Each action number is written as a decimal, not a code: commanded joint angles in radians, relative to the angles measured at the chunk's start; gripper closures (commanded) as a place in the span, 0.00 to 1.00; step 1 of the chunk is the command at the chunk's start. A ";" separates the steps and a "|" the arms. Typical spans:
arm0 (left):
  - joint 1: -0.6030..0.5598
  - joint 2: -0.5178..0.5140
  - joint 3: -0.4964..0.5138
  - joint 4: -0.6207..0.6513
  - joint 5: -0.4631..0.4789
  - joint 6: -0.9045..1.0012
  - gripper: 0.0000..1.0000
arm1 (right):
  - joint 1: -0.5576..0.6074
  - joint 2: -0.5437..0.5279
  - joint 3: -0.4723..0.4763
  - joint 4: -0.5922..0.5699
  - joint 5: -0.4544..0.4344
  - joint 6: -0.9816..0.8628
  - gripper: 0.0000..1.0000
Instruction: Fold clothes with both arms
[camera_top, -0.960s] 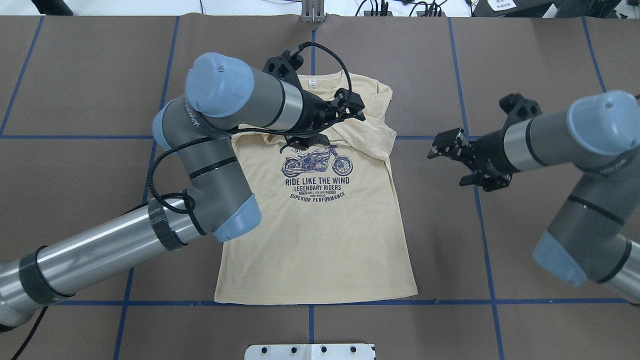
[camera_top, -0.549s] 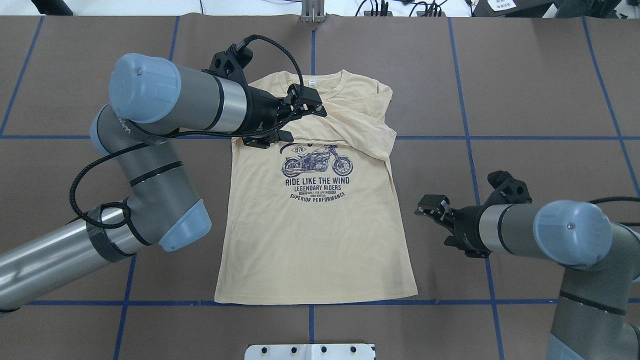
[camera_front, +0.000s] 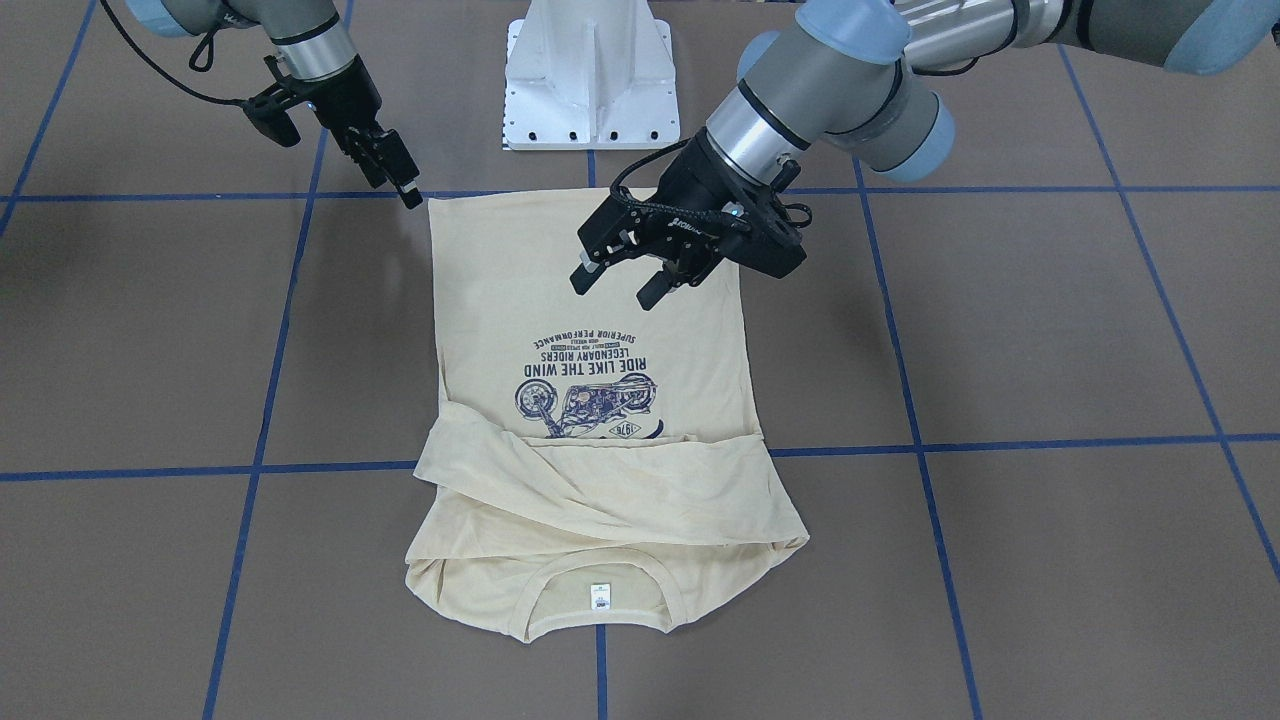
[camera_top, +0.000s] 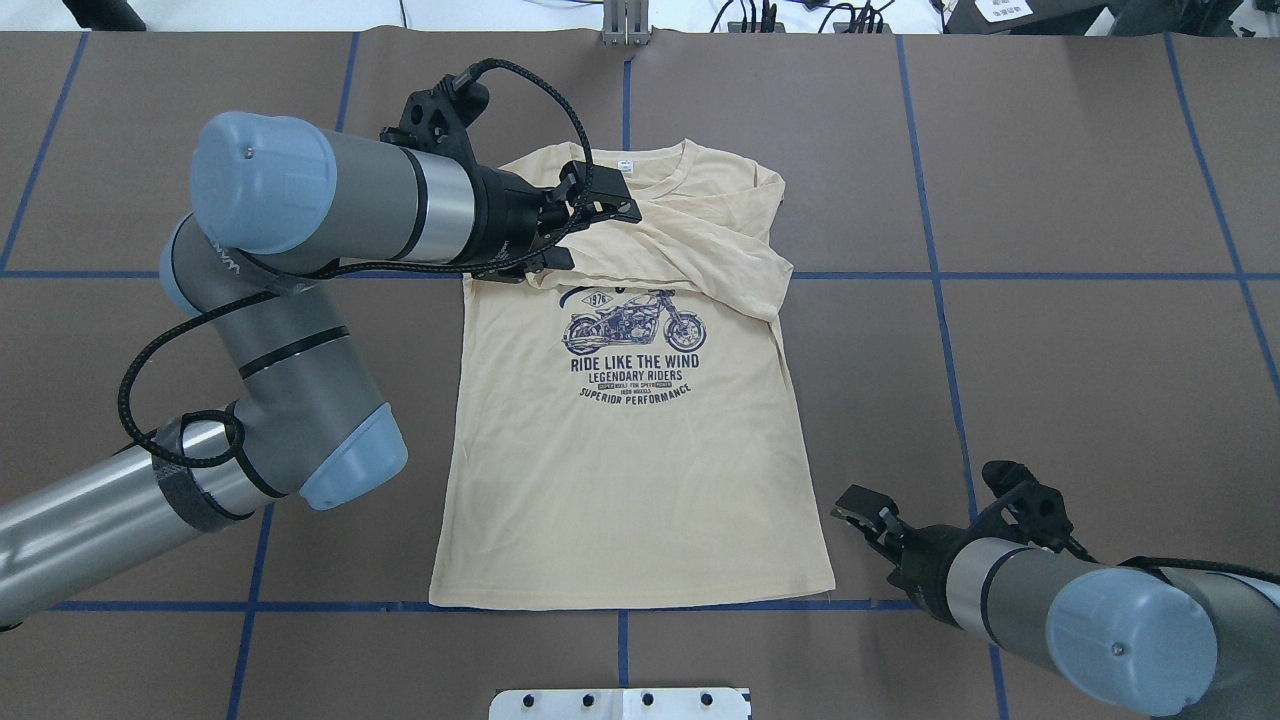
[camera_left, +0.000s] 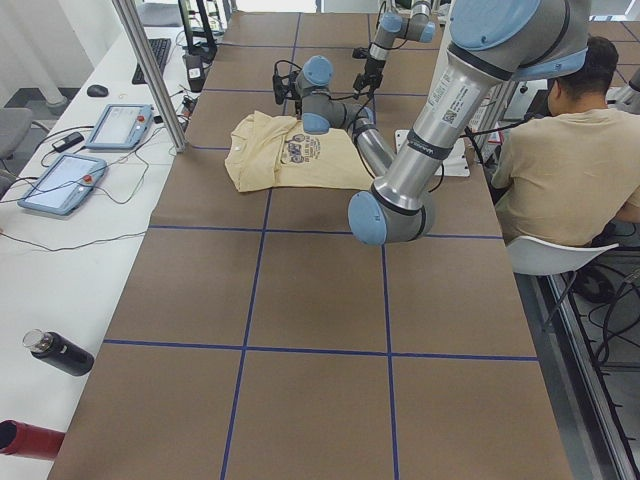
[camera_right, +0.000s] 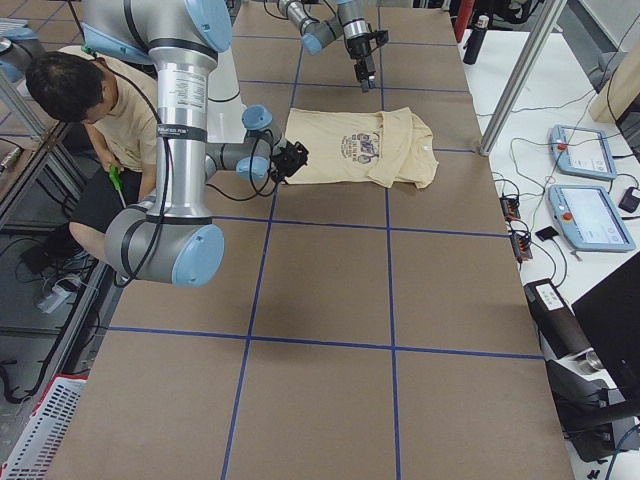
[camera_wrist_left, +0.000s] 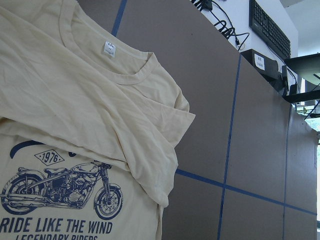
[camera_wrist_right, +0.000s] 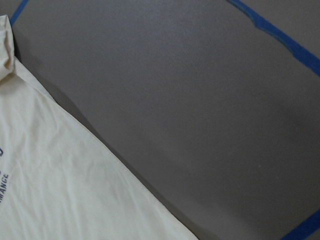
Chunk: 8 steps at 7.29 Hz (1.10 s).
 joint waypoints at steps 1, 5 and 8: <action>0.000 0.002 -0.002 0.000 0.015 0.005 0.07 | -0.038 0.125 -0.051 -0.138 -0.023 0.003 0.04; 0.000 0.002 0.000 0.000 0.015 0.005 0.07 | -0.038 0.214 -0.056 -0.288 0.043 -0.008 0.21; 0.000 0.000 -0.002 0.000 0.017 0.005 0.06 | -0.035 0.163 -0.069 -0.285 0.049 -0.014 0.22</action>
